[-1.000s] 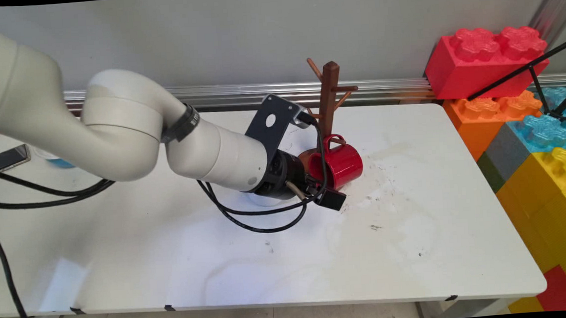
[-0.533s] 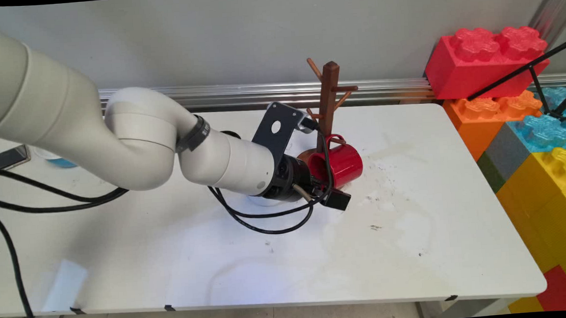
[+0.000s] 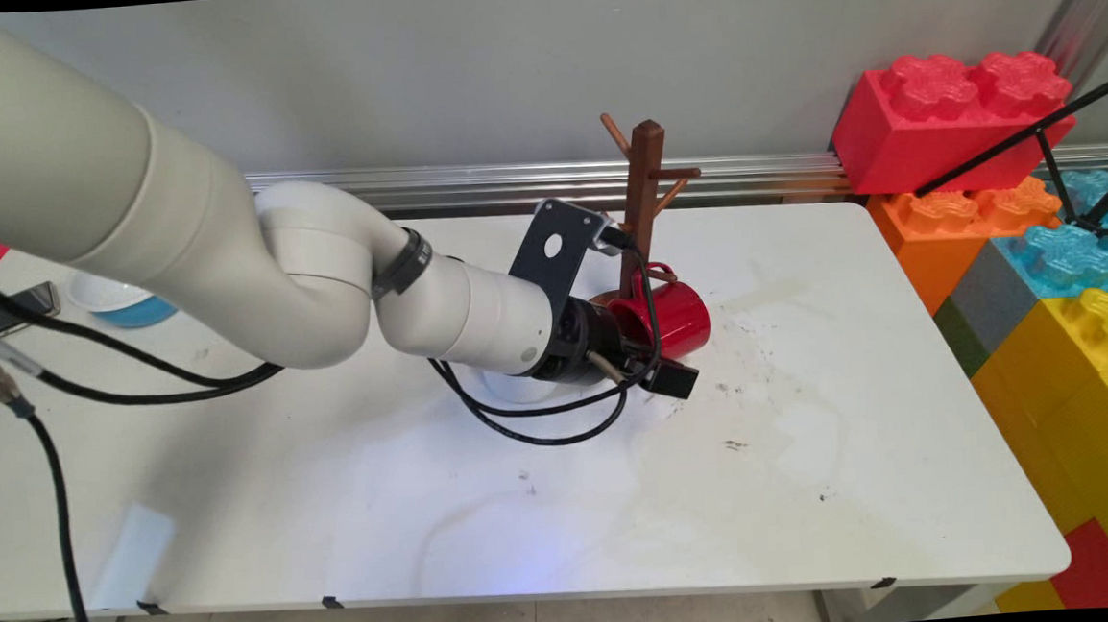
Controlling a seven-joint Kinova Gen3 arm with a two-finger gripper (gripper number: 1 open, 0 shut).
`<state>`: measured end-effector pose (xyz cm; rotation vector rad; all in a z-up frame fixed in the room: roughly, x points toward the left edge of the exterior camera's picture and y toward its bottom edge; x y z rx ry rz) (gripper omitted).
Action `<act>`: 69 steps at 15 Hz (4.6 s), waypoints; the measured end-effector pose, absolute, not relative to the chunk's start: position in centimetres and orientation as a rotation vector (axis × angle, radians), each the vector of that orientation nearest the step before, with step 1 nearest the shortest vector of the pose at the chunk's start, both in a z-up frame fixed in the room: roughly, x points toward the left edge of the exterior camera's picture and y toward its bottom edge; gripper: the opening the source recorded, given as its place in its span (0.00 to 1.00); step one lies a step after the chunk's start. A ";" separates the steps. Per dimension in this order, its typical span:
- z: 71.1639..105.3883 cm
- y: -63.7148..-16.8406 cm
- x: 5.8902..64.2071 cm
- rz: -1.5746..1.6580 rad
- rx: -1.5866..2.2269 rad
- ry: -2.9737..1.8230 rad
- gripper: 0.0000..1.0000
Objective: Pick up the red mug from the rack, then place the picked object on the table
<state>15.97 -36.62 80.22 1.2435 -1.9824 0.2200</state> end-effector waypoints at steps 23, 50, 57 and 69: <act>77.5 -39.6 14.7 0.114 1.311 -1.848 1.00; 78.3 -39.6 16.9 0.102 1.415 -1.771 0.00; 79.7 -39.3 16.7 0.073 1.381 -1.761 0.00; 81.8 -37.3 16.2 0.007 1.327 -1.769 0.00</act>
